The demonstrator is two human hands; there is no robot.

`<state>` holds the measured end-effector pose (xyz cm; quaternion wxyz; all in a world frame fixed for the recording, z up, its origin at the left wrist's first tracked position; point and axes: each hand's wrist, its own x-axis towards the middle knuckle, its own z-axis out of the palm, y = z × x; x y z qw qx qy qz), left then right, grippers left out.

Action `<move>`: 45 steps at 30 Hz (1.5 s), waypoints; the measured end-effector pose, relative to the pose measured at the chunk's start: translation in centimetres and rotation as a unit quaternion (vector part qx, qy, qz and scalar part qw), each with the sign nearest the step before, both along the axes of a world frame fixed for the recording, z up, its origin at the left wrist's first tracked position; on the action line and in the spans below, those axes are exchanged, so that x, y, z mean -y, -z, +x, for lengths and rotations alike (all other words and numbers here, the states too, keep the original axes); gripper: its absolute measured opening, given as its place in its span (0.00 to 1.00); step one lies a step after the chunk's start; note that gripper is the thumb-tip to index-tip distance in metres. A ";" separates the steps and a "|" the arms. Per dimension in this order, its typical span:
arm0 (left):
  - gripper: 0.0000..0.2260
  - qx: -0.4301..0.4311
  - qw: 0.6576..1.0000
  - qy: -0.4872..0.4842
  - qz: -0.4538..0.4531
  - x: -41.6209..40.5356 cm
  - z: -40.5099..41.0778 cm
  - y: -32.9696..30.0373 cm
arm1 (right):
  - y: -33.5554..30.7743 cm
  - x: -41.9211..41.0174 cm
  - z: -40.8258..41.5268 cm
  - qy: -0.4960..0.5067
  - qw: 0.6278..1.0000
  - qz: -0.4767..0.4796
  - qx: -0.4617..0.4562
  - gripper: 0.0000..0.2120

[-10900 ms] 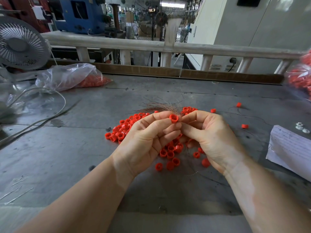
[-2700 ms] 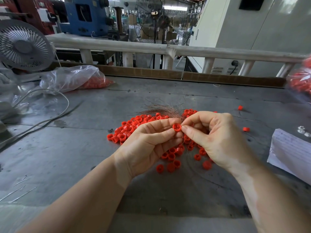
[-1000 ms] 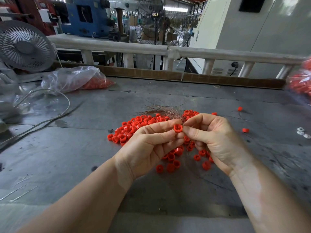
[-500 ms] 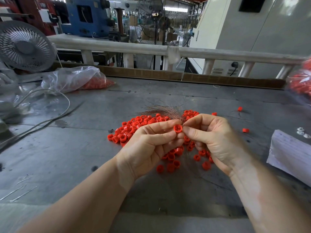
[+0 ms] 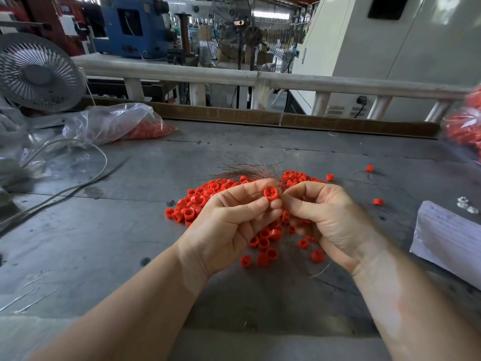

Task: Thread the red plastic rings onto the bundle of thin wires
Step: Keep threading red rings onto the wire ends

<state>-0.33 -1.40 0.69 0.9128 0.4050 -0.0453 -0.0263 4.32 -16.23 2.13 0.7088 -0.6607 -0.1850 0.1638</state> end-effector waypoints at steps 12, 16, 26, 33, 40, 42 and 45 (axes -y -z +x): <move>0.11 0.018 1.000 0.002 0.009 0.0 -0.1 0.0 | 0.1 0.1 0.2 -0.009 1.000 -0.020 -0.019 0.10; 0.11 0.019 1.000 0.004 0.007 0.0 -0.1 0.0 | 0.2 0.1 0.2 -0.015 1.000 -0.021 -0.015 0.10; 0.10 0.018 1.000 0.004 0.002 0.1 -0.2 0.0 | 0.5 0.2 0.3 -0.019 0.999 -0.043 -0.008 0.12; 0.10 0.007 1.000 -0.003 0.017 0.0 0.0 0.1 | 0.9 -0.1 0.4 0.008 0.999 -0.047 0.003 0.14; 0.10 -0.008 1.000 -0.013 0.028 0.1 -0.1 0.2 | 1.1 -0.2 0.3 0.024 0.998 -0.061 0.017 0.05; 0.10 -0.009 0.999 -0.015 0.029 0.0 0.0 0.2 | 1.1 -0.2 0.3 0.025 0.997 -0.068 0.023 0.04; 0.10 -0.009 0.999 -0.016 0.031 0.0 0.0 0.3 | 1.1 -0.3 0.2 0.021 0.997 -0.073 0.028 0.03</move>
